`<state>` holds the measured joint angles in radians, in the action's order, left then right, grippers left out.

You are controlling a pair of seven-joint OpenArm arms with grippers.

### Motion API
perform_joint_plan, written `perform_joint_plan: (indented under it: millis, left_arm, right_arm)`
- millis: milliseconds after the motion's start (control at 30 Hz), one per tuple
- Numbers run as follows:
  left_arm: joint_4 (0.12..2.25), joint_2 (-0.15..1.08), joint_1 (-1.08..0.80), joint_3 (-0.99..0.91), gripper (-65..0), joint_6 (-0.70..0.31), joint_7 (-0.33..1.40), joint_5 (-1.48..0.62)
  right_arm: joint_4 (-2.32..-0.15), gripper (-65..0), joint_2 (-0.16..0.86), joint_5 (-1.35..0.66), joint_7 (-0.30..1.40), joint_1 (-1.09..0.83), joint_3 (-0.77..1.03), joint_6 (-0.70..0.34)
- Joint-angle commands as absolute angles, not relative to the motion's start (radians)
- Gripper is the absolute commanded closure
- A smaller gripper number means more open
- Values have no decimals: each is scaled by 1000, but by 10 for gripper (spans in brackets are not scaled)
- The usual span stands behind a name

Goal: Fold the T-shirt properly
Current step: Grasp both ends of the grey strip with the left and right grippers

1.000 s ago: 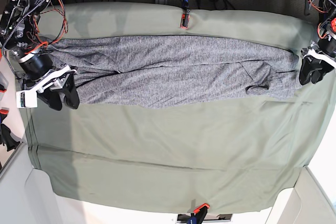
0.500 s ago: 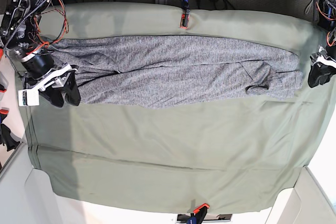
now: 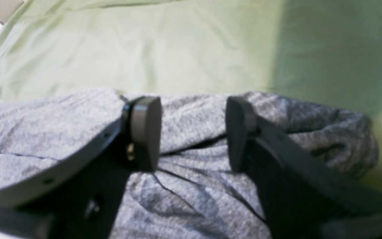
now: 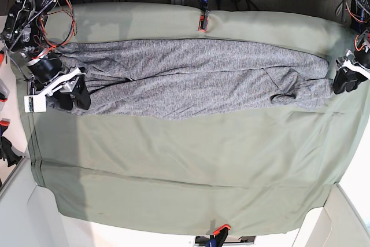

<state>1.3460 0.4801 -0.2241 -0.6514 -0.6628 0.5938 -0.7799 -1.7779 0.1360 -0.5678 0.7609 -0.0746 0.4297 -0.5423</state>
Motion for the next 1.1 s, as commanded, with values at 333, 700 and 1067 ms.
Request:
perform_joint_plan:
  millis: [333,700,1067]
  left_arm:
    - [1318,563,-206,-652,-366,-673,546,-760]
    - [1127,593,-128,-652,-433,-698,762,-1069]
    - [1107,593,-127,-537,-433,-698,780,-1114]
  right_arm:
    - [-1793,-310,150,-583,745,-64,432,-546]
    - [-1793,-310,149,-583,745,-64,432,-546]
    - [-1793,-310,149,-587,745,-64,432,-546]
